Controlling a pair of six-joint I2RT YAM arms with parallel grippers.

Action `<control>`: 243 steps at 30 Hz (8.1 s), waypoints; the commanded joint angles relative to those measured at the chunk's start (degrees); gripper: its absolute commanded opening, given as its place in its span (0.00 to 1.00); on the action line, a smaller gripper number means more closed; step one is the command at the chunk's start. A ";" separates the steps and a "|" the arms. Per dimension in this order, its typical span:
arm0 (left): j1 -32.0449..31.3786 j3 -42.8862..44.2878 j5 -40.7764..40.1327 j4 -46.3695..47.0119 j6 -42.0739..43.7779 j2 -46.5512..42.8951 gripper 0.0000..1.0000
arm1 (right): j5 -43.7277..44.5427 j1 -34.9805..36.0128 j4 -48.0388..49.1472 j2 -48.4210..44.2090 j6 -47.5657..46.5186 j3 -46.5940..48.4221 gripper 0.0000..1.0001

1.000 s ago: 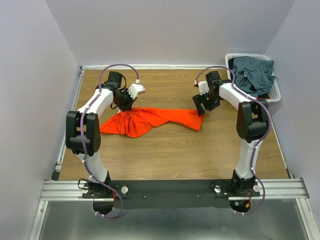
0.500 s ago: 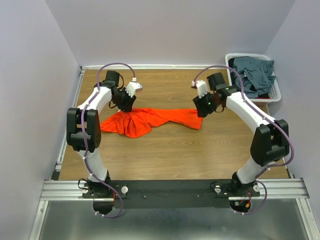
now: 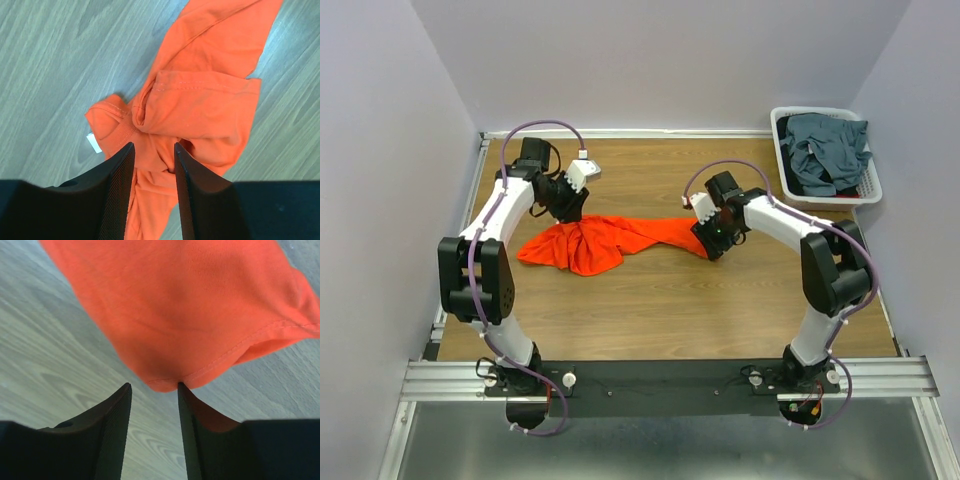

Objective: Fold and stack the t-shirts
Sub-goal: Flatten the tshirt out

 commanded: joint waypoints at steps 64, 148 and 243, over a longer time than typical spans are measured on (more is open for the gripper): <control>0.69 -3.83 1.31 -5.73 4.09 -4.80 0.46 | 11.35 4.12 5.38 0.23 1.01 -3.57 0.01; -23.40 -19.74 -11.87 10.53 -7.26 -0.84 0.00 | 10.82 2.36 -0.60 -9.79 2.59 -3.92 0.01; -0.72 13.66 -41.93 30.20 -24.48 -45.86 0.00 | 21.72 -11.17 1.59 -15.19 -6.28 50.46 0.01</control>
